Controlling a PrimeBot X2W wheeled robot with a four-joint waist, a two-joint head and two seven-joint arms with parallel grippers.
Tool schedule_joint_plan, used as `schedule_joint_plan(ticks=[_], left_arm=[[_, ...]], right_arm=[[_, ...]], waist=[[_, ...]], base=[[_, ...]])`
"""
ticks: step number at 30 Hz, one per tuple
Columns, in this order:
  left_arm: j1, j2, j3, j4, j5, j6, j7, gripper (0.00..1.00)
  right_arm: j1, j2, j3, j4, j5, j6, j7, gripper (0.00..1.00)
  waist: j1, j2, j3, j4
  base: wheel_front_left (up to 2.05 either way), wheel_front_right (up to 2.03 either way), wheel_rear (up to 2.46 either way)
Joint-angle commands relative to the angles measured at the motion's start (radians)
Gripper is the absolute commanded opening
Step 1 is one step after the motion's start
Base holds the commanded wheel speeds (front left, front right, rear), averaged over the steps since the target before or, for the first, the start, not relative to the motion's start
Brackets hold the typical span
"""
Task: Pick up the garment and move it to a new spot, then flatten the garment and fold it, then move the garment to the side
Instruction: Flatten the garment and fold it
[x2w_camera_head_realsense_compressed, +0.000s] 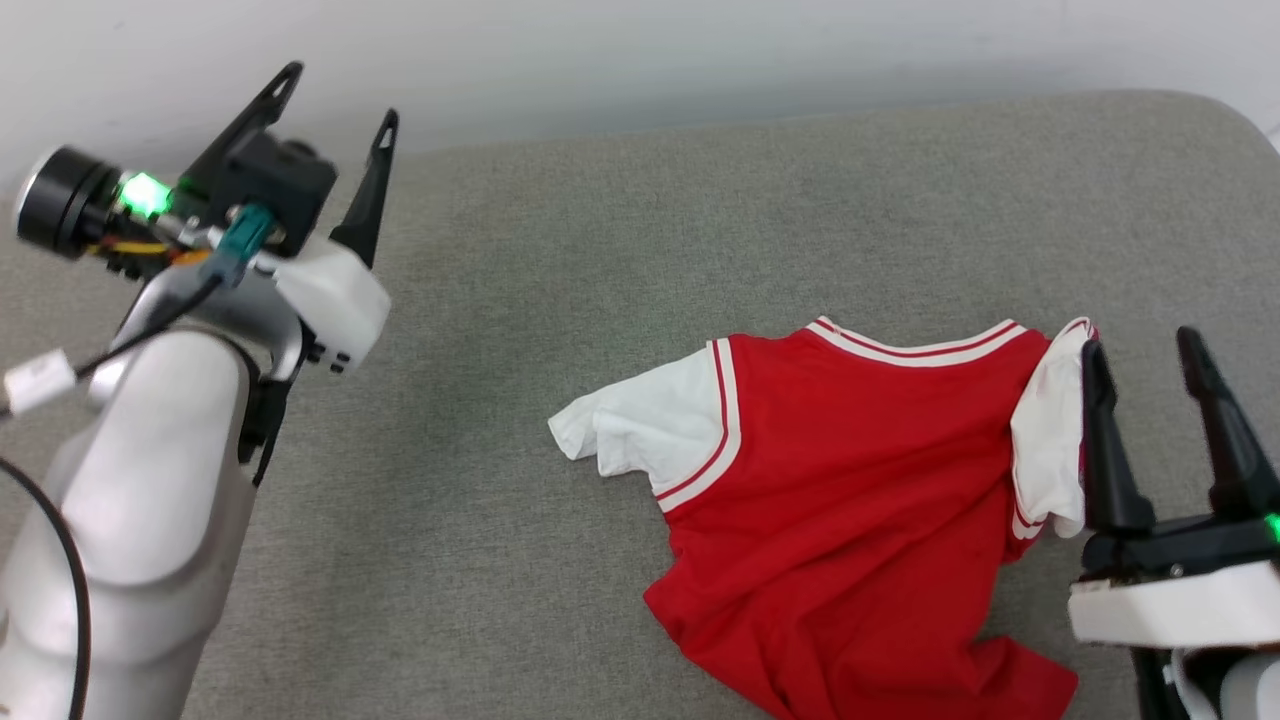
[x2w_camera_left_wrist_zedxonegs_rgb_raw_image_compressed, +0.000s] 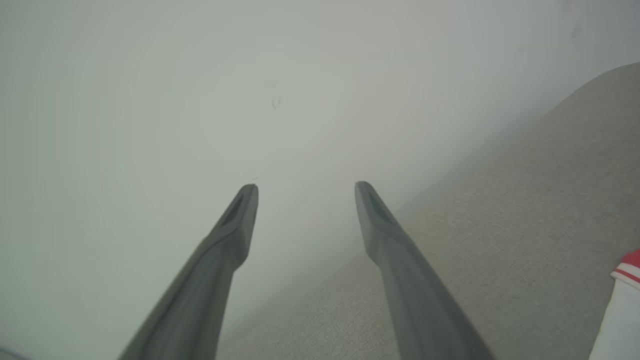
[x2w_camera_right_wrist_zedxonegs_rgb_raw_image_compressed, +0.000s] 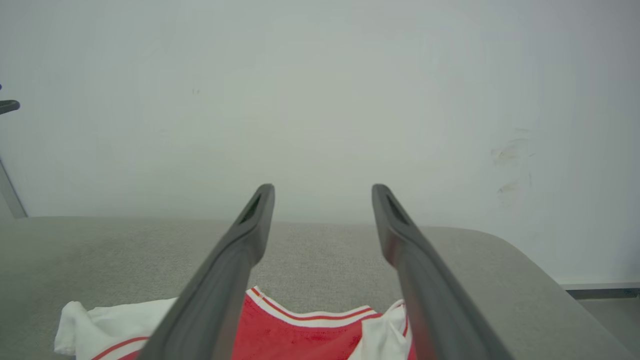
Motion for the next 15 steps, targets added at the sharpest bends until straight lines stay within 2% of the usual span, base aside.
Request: schedule_joint_plan(ticks=[1,4,7,15], left_arm=[[-0.034,0.008,-0.019,0.011,-0.011,-0.007,0.027,1.00],[-0.116,0.020,-0.096,0.040,-0.060,-0.020,0.124,1.00],[-0.197,0.052,-0.244,0.049,-0.160,-0.019,0.240,1.00],[-0.393,0.179,-0.655,0.007,-0.509,-0.020,0.588,1.00]], right_arm=[[0.024,0.016,0.005,-0.017,-0.010,-0.001,-0.005,1.00],[0.063,0.053,0.008,-0.044,-0.019,-0.001,-0.019,1.00],[0.082,0.073,0.014,-0.043,-0.009,-0.001,-0.033,1.00],[0.053,0.092,0.050,-0.014,0.002,-0.001,-0.052,1.00]], waist=[[0.0000,-0.0001,0.011,-0.007],[0.0000,-0.0001,0.028,-0.016],[0.0000,-0.0001,0.047,-0.026],[0.0000,-0.0001,0.099,-0.066]], base=[[0.00,0.00,0.00],[0.00,0.00,0.00],[0.00,0.00,0.00],[0.00,0.00,0.00]])
